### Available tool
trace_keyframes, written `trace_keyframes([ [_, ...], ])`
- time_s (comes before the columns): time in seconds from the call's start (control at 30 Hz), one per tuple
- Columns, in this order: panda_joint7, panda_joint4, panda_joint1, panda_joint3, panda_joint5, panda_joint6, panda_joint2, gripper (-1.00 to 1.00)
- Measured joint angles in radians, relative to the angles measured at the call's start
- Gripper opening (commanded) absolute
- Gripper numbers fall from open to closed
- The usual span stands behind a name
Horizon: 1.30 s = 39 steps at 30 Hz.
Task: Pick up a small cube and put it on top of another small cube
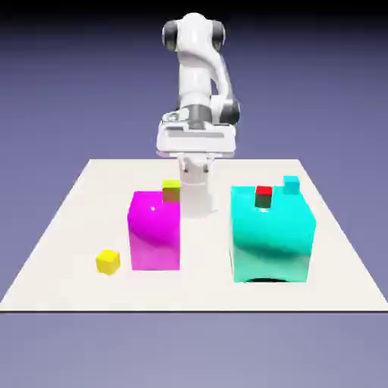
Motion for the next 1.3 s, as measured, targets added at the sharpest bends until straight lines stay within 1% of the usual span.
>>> trace_keyframes([
  [0.1, 0.006, 0.071, 0.038, -0.086, 0.061, -0.081, 0.109, 0.00],
  [0.73, 0.084, 0.463, 0.116, -0.589, 0.573, -0.719, 0.796, 0.00],
  [1.17, 0.317, 0.627, -0.138, -0.824, 1.068, -1.282, 1.172, 0.00],
  [1.23, 0.338, 0.644, -0.148, -0.854, 1.098, -1.312, 1.201, 0.00],
  [1.3, 0.302, 0.631, -0.141, -0.786, 1.185, -1.261, 1.264, 0.00],
])
